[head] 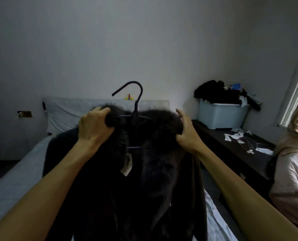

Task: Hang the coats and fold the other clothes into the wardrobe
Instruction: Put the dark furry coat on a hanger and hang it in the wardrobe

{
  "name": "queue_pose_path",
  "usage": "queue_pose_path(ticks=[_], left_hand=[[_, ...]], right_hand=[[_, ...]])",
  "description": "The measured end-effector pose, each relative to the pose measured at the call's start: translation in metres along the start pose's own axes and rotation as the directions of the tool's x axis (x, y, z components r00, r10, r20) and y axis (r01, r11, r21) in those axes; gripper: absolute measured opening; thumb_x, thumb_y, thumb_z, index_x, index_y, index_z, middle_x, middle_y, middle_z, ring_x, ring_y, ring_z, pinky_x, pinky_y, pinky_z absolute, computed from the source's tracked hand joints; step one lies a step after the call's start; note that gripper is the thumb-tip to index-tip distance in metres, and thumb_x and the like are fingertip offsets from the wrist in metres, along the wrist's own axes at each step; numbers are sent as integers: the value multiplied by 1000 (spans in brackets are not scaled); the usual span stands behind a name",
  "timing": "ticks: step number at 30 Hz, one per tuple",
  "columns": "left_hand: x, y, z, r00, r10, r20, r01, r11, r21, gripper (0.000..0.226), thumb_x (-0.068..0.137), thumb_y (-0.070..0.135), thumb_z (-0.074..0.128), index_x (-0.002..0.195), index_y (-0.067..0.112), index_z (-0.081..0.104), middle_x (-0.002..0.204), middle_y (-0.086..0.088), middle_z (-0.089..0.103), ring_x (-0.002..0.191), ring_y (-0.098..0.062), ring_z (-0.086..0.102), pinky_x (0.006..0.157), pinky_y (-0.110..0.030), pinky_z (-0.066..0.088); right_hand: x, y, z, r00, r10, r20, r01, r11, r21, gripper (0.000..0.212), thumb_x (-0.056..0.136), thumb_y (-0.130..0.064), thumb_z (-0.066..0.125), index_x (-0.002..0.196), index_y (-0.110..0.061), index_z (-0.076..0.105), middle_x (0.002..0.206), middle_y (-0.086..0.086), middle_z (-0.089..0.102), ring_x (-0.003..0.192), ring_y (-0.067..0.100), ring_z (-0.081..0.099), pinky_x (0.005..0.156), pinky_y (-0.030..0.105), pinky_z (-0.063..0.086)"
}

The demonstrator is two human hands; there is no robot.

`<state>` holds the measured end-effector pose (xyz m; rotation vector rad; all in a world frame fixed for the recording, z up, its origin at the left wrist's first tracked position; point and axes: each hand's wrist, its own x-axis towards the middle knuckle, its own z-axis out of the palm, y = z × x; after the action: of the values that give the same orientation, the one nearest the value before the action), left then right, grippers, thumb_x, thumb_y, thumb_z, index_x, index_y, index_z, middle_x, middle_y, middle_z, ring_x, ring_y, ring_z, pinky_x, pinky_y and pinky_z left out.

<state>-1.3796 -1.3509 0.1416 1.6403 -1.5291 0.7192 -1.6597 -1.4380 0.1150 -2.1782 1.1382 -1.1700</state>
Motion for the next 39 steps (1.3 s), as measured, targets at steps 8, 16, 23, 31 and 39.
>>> queue_pose_path(ticks=[8,16,23,31,39], left_hand=[[6,12,7,999,17,-45,-18,999,-35,25,59,13,72,81,8,60,81,-15,61,64,-43,60,53,-41,46],[-2,52,16,995,78,-59,-84,992,-95,41,60,15,65,99,13,54,91,-11,54,79,-38,57,52,-42,49],[-22,20,1,936,-206,-284,-4,802,-597,30,87,36,51,109,16,49,83,4,57,69,-10,54,65,-18,43],[4,-34,25,872,-115,477,298,896,-329,34,71,38,43,82,9,59,79,-13,63,74,-14,60,58,-29,41],[31,1,25,914,147,377,-59,970,-235,23,63,24,45,57,2,42,69,-33,59,73,-41,64,55,-39,37]], right_hand=[[-3,7,20,999,-43,8,43,920,-390,29,82,-22,49,56,-16,37,66,7,56,66,33,54,58,32,34],[31,-32,33,941,-176,-290,55,923,-382,15,75,-5,57,63,-8,50,76,25,64,70,44,58,58,38,39],[34,1,2,905,-156,-396,27,950,-312,33,72,-6,43,50,-23,24,50,6,43,50,30,42,48,26,22],[32,3,-21,881,-171,-442,72,970,-231,51,77,11,52,52,-25,26,50,-6,38,44,13,34,45,24,22],[42,-14,-13,929,-157,-334,92,975,-203,47,81,0,53,52,-25,25,50,-9,33,46,7,28,46,26,18]])
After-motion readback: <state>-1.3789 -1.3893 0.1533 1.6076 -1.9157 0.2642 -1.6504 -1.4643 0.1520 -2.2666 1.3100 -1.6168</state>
